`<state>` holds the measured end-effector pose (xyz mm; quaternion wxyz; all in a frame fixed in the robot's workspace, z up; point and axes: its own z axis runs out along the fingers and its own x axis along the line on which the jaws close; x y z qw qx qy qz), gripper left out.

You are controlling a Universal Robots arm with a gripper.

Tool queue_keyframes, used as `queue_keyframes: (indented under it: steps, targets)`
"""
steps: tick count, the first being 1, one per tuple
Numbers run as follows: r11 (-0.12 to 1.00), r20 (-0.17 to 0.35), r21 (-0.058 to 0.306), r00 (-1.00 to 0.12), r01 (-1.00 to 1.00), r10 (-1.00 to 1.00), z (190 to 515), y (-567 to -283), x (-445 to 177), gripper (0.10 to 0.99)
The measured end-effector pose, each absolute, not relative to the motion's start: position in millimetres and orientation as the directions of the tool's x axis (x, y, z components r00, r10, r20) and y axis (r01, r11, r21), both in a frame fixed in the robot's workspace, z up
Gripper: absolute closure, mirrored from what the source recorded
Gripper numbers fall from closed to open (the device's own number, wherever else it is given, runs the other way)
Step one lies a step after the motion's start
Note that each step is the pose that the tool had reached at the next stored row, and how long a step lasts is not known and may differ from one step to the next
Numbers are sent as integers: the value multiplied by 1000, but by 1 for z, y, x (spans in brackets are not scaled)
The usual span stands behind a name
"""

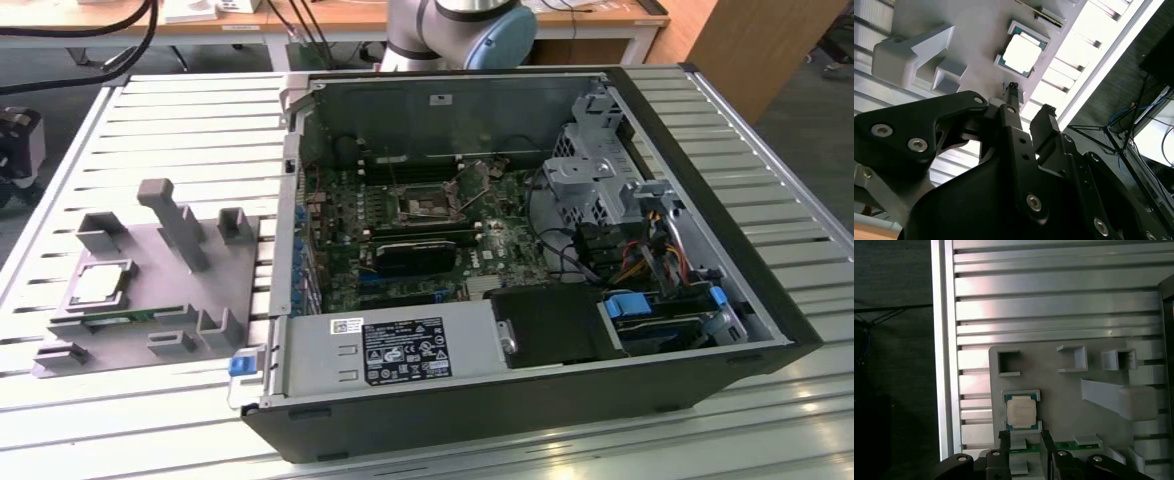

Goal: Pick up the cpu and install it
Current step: 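Pick up the cpu and move it towards the insertion slot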

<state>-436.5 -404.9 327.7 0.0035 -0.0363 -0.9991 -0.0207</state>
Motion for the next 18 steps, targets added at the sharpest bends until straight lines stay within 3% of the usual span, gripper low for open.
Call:
queue_keyframes:
  steps: [4, 5, 7, 10, 11, 18]
  targets:
    - [997, 9, 41, -997, 72, 71, 324, -405, -436, 561]
    - [997, 9, 41, -997, 72, 71, 324, -405, -436, 561]
    - [997, 9, 41, -997, 71, 71, 322, -405, -436, 447]
    - [997, 9, 41, -997, 71, 71, 321, -405, -436, 388]
    - [997, 9, 41, -997, 71, 71, 320, -405, -436, 325]
    - [997, 9, 41, -997, 71, 71, 318, -405, -436, 325]
